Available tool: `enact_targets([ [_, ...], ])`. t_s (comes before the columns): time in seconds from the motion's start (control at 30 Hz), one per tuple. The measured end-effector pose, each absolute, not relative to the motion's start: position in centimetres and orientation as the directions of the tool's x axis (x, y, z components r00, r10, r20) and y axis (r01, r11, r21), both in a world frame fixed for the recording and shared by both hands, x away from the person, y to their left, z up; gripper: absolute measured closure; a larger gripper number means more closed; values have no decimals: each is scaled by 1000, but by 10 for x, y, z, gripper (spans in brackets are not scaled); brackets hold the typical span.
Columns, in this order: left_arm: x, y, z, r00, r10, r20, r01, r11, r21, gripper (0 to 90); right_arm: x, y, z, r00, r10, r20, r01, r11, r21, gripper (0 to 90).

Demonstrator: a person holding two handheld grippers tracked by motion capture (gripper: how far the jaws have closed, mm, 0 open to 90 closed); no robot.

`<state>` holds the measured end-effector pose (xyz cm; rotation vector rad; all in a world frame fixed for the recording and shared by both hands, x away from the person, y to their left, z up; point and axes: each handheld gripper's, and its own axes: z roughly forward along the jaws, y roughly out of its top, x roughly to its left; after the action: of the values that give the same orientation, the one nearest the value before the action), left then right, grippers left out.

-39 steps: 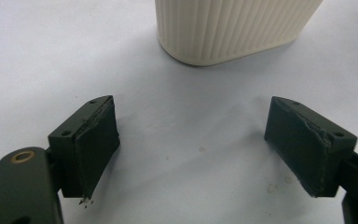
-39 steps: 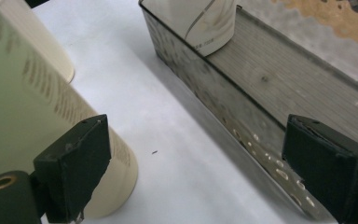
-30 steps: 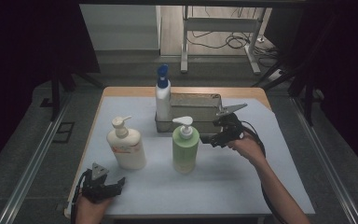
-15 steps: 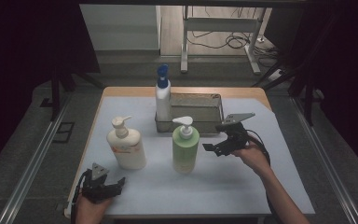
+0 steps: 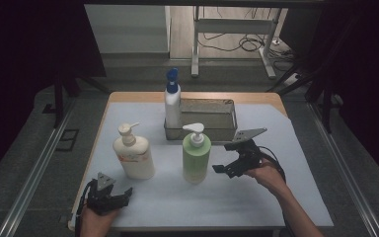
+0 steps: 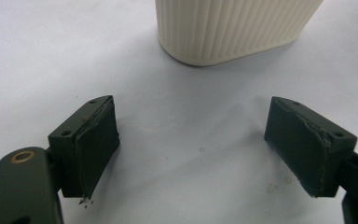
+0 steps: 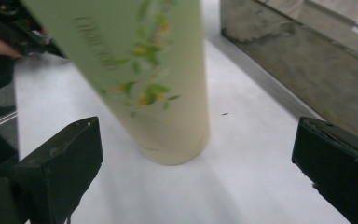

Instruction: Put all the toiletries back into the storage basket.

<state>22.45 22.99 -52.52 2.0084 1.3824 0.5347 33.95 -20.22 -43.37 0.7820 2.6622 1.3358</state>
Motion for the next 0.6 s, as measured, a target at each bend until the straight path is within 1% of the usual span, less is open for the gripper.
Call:
enact_targets([
  [0.23,224,230,-525,366,930,-23,673,-247,698,170,330,-196,-433,-880,435,193,410,489,770,16],
  [0.27,224,230,-525,366,931,-23,673,-247,698,170,329,-194,-432,-872,442,210,428,478,767,47],
  [0.33,224,230,-525,365,931,-23,673,-247,698,170,328,-192,-431,-872,439,216,428,469,773,48],
  [0.6,224,230,-525,365,931,-24,672,-246,698,170,326,-178,-432,-871,453,191,417,476,774,47],
])
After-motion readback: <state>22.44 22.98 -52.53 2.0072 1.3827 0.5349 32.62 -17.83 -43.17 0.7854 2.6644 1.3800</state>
